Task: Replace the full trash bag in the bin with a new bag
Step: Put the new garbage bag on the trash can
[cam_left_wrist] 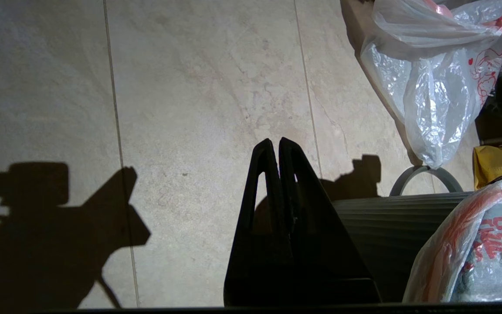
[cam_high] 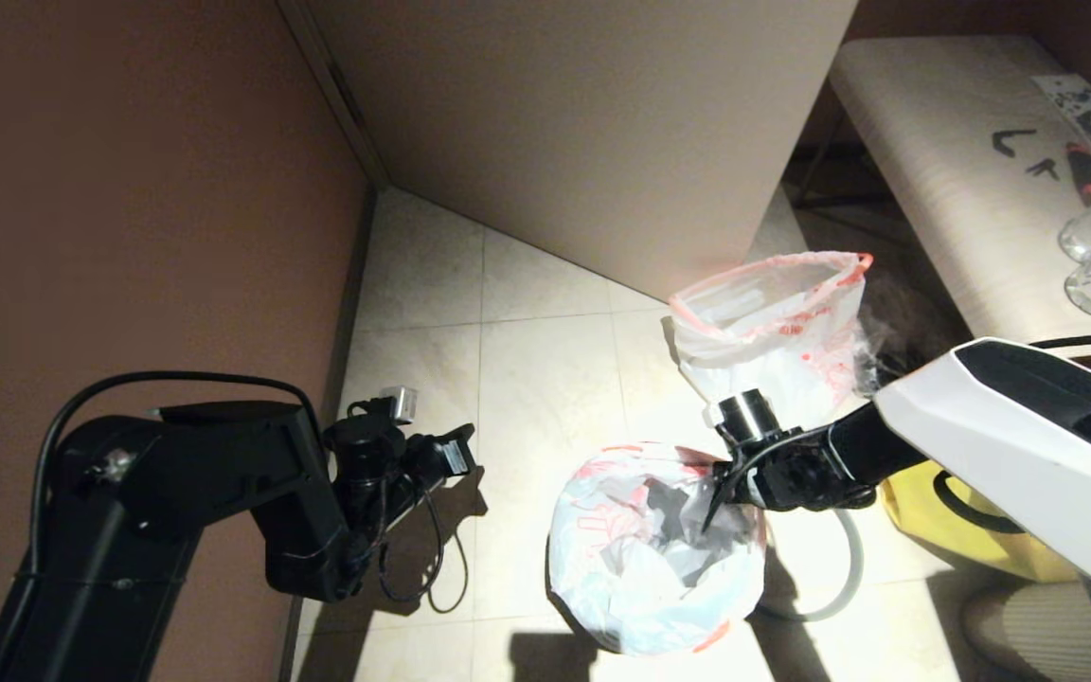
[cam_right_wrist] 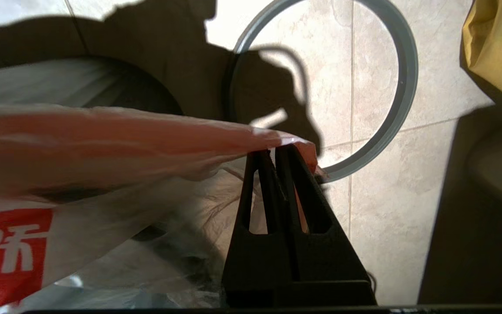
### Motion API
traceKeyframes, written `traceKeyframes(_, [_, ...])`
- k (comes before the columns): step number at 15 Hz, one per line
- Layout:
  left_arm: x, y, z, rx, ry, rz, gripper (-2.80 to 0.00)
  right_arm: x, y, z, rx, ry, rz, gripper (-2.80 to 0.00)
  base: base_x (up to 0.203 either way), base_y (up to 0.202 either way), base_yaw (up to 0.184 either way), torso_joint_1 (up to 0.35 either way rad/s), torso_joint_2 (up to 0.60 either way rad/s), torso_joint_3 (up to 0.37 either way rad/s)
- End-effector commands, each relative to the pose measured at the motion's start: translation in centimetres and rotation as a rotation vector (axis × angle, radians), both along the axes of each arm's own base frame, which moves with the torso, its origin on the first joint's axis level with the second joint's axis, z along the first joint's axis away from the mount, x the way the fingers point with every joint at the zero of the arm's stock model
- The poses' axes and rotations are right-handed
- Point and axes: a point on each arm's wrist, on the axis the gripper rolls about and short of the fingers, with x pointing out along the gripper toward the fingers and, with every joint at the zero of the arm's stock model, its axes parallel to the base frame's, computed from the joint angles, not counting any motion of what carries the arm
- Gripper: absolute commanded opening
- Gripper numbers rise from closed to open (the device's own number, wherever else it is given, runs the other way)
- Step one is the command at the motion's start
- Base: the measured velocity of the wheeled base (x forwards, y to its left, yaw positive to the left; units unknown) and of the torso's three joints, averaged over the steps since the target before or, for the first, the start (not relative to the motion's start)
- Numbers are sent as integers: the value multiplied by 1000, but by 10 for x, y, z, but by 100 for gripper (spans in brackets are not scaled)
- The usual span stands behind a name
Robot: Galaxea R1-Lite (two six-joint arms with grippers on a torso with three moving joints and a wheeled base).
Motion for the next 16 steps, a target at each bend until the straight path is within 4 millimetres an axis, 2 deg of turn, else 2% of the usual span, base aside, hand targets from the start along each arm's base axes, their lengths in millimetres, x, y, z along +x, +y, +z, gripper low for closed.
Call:
traceKeyframes(1, [0, -1, 0, -4, -6, -3, -280, 0, 0, -5, 1, 13, -1, -280, 0, 0, 0, 0, 0, 0])
traceKeyframes(4, [0, 0, 0, -4, -6, -1, -280, -8, 5, 17, 56, 8, 5, -280, 0, 0, 0, 0, 0, 0])
traceKeyframes(6, [0, 0, 0, -4, -6, -2, -280, -14, 2, 41, 77, -31, -1, -280, 0, 0, 0, 0, 0, 0])
traceKeyframes(8, [0, 0, 0, -4, -6, -1, -280, -28, 1, 66, 102, -67, -2, -280, 0, 0, 0, 0, 0, 0])
traceKeyframes(9, [0, 0, 0, -4, -6, -1, -280, -39, 6, 73, 105, -72, 15, -280, 0, 0, 0, 0, 0, 0])
traceKeyframes(11, [1, 0, 1, -4, -7, -1, -280, -57, 34, 77, 108, -77, 92, -280, 0, 0, 0, 0, 0, 0])
traceKeyframes(12, [1, 0, 1, -5, -9, -1, -280, -62, 51, 74, 106, -74, 133, -280, 0, 0, 0, 0, 0, 0])
traceKeyframes(13, [1, 0, 1, -5, -9, -1, -280, -64, 66, 63, 94, -55, 165, -280, 0, 0, 0, 0, 0, 0])
traceKeyframes(16, [1, 0, 1, -5, -9, -1, -280, -67, 99, 12, 29, 30, 244, -280, 0, 0, 0, 0, 0, 0])
